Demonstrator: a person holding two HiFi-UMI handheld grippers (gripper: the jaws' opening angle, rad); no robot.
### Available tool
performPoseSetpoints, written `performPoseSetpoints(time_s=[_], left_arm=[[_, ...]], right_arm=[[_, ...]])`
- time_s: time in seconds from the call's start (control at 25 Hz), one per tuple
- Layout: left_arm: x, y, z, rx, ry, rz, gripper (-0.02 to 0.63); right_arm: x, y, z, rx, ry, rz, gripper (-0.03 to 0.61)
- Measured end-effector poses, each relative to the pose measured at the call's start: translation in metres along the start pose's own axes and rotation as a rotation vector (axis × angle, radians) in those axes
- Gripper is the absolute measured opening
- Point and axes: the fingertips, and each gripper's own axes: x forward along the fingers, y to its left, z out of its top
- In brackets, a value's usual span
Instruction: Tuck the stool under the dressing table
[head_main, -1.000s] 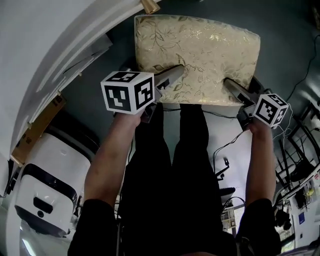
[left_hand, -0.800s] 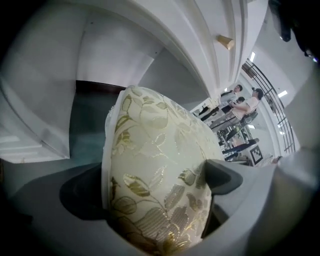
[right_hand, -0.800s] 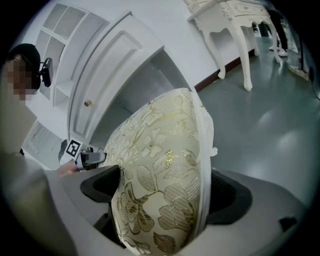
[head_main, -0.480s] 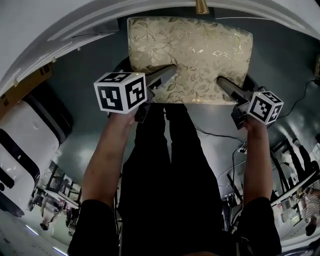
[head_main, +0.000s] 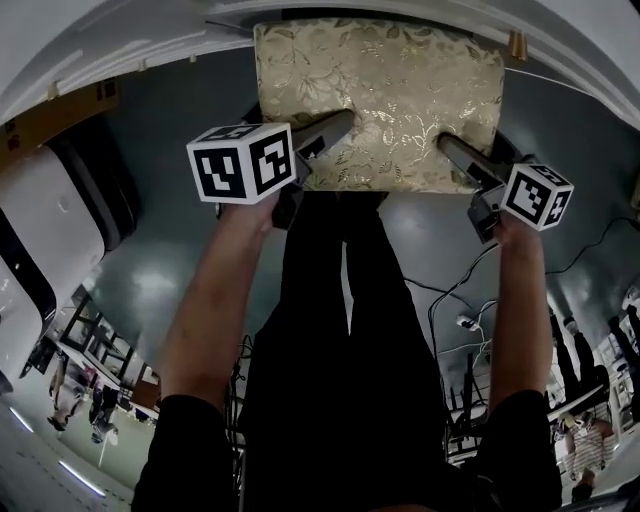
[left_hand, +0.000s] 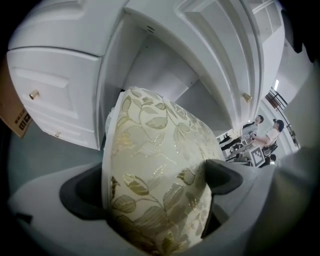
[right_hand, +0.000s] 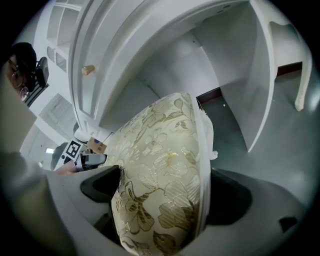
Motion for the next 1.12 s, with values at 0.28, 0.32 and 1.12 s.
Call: performPoseSetpoints(time_s=[0.28,0.32,1.12], left_arm=[[0.0,0.001,0.01,0.013,-0.024,-0.025,0.595],[0.0,0.001,0.01,0.015,-0.026,-0.028,0.595],[0.005,0.002,0.01,0.019,-0.052,-0.057,0.595]], right_arm=[[0.0,0.004,0.004,-0.006,-0.014,-0.024,0.525],[0.0,0.004,0.004,-0.008,-0.016,-0.025,0.524],[-0.003,0.003,0.004,-0.017,-0.061,-0.049,0.525]])
